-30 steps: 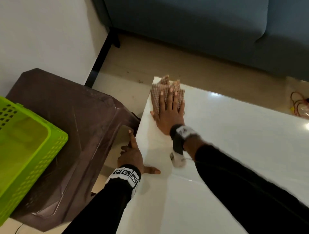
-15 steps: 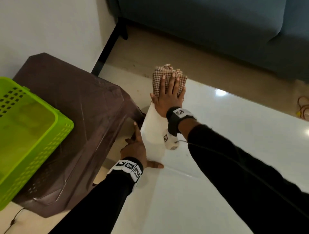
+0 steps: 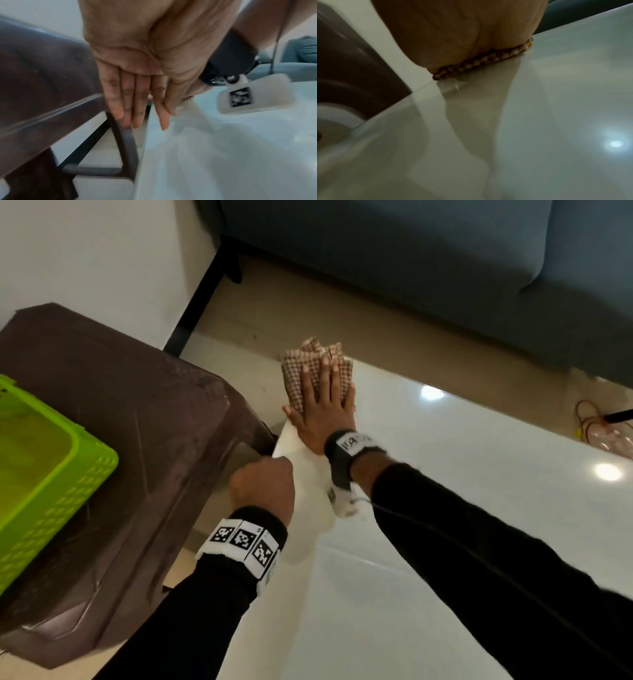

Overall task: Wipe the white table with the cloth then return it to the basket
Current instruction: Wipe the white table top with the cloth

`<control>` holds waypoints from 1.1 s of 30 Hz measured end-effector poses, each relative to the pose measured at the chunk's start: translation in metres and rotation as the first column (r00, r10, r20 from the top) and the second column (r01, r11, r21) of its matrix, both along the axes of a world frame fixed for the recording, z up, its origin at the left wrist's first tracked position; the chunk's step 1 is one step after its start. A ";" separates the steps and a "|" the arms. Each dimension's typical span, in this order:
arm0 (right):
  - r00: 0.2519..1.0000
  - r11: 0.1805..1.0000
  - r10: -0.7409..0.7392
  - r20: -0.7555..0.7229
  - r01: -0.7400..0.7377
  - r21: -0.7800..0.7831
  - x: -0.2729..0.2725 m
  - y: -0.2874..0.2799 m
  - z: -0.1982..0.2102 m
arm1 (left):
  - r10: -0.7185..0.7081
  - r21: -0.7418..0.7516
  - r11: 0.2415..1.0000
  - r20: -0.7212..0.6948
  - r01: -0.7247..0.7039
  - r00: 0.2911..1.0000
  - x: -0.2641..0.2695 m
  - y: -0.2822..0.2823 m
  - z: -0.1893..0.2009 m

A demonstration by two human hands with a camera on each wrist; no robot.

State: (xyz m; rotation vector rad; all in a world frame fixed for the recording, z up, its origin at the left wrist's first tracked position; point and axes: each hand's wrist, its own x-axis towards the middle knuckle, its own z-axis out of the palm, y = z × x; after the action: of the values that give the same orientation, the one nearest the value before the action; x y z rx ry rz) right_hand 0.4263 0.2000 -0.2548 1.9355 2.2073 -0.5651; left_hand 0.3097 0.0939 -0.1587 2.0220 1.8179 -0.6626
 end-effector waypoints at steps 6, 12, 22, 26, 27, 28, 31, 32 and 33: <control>0.999 0.999 -0.007 -0.038 0.009 0.046 0.042 0.004 -0.004 | -0.041 0.151 0.988 0.168 0.015 0.985 0.052 0.014 -0.017; 0.981 0.978 -0.195 -0.025 0.196 0.064 0.173 -0.032 -0.007 | -0.242 0.019 0.970 0.180 0.242 0.954 0.092 -0.015 -0.051; 0.875 0.874 -0.484 0.023 0.483 0.044 0.252 -0.069 -0.006 | -0.199 -0.173 0.964 0.034 0.202 0.979 0.130 -0.018 -0.058; 0.951 0.951 -0.309 -0.009 0.309 0.001 0.183 -0.049 0.000 | -0.190 -0.174 0.963 0.093 0.204 0.977 0.125 -0.011 -0.050; 0.968 0.968 -0.251 -0.020 0.251 -0.003 0.160 -0.048 0.001 | -0.185 -0.182 0.962 0.125 0.206 0.975 0.117 -0.010 -0.046; 0.980 0.980 -0.198 -0.026 0.198 -0.002 0.139 -0.050 0.002 | -0.171 -0.185 0.962 0.175 0.203 0.970 0.110 -0.009 -0.042; 0.999 0.999 -0.047 -0.020 0.047 0.025 0.081 -0.070 -0.002 | 0.034 -0.128 0.992 0.292 0.004 0.956 0.072 -0.011 -0.026; 0.999 0.999 0.000 -0.041 0.001 0.035 0.062 -0.081 -0.002 | 0.090 -0.072 0.995 0.320 -0.071 0.943 0.052 -0.016 -0.025; 0.997 0.998 0.045 -0.069 -0.042 0.048 0.047 -0.093 -0.002 | 0.100 0.022 0.993 0.333 -0.113 0.938 0.034 -0.023 -0.027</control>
State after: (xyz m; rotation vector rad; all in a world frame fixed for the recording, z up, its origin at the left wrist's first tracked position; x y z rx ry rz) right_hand 0.4730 0.1070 -0.2567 1.9126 2.3193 -0.5893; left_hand 0.3437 0.0705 -0.1861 1.9061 1.7329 -0.2358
